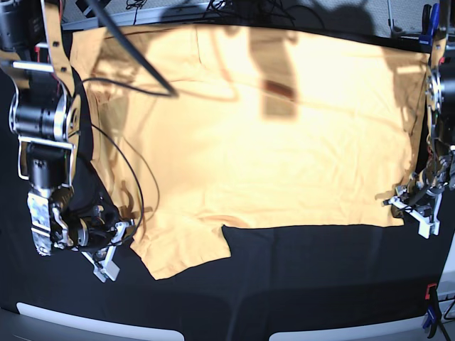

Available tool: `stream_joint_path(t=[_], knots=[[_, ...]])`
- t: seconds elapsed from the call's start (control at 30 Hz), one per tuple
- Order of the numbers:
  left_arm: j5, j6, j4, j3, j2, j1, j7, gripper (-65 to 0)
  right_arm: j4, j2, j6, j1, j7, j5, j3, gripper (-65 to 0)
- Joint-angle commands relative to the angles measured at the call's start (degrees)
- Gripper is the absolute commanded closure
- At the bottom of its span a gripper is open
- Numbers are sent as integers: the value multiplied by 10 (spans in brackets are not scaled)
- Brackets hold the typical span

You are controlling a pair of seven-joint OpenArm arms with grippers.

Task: Layout the t-shirt on the table in an organized manner, then fold the t-shirt properly
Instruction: 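Grasp the side edges of the shirt with both grippers, then lift the shirt's side edges with both grippers and fold them over toward the collar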

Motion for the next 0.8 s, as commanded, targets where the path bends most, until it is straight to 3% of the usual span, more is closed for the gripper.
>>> stream_joint_path(t=[0.0,0.13,0.27,0.5,0.77], knots=[[-13,-6,29,-1,-13,-5,1,0,25,13,3,10,1,19,0,0],[-16,-3,133,-20,-24,46,25,0,94,31,3,-40,-9,41,0,0],[-29,14,232,-87,-23,103,47,0,167,49,3,-96,-21,64,0,0],[-40,13,341,-191,-21,184,87,0,322,73,3,-200,-48,75,3,0],[-40,14,434,-216,-22,271,97,0,515,72,3,-323,-84,134,83,0]])
